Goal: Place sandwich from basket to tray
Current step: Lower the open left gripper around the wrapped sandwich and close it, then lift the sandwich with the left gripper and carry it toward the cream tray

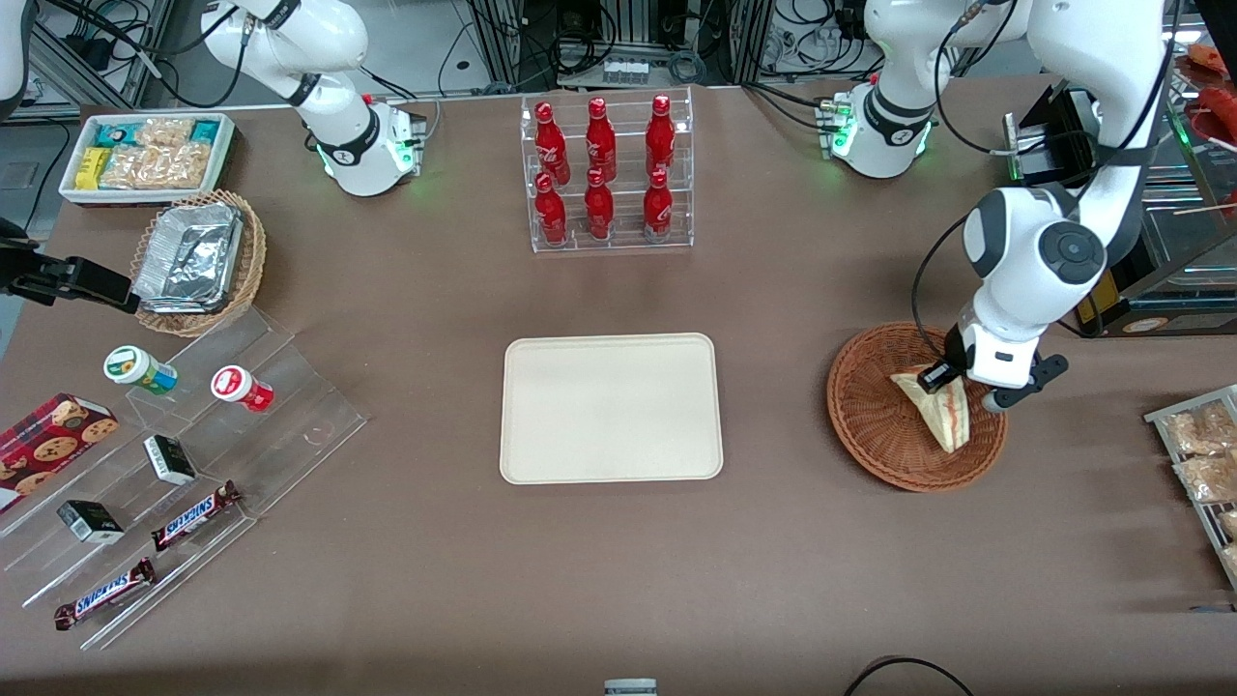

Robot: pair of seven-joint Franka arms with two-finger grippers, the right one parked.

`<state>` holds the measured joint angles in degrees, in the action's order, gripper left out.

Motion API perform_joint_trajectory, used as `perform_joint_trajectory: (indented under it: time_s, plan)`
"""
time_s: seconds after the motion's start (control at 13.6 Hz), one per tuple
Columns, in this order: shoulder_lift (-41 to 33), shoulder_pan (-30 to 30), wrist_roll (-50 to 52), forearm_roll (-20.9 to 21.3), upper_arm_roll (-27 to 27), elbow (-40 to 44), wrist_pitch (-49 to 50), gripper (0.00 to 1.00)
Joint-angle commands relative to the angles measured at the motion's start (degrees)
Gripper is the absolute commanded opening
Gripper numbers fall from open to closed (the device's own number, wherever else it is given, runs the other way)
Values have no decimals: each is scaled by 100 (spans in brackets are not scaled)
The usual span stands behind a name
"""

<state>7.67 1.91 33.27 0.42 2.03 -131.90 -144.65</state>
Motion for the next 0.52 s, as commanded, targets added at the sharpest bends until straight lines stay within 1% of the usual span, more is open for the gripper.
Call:
perform_joint_trajectory:
  time_s: [0.0,0.22,0.37,0.44]
  plan:
    - [-161,55,-83,90,147,654,1084,0]
    - [-82,125,-48,90,726,1603,2377,0]
    - [67,221,22,90,1148,1956,2643,0]
    - [120,344,109,90,1255,2062,2644,0]
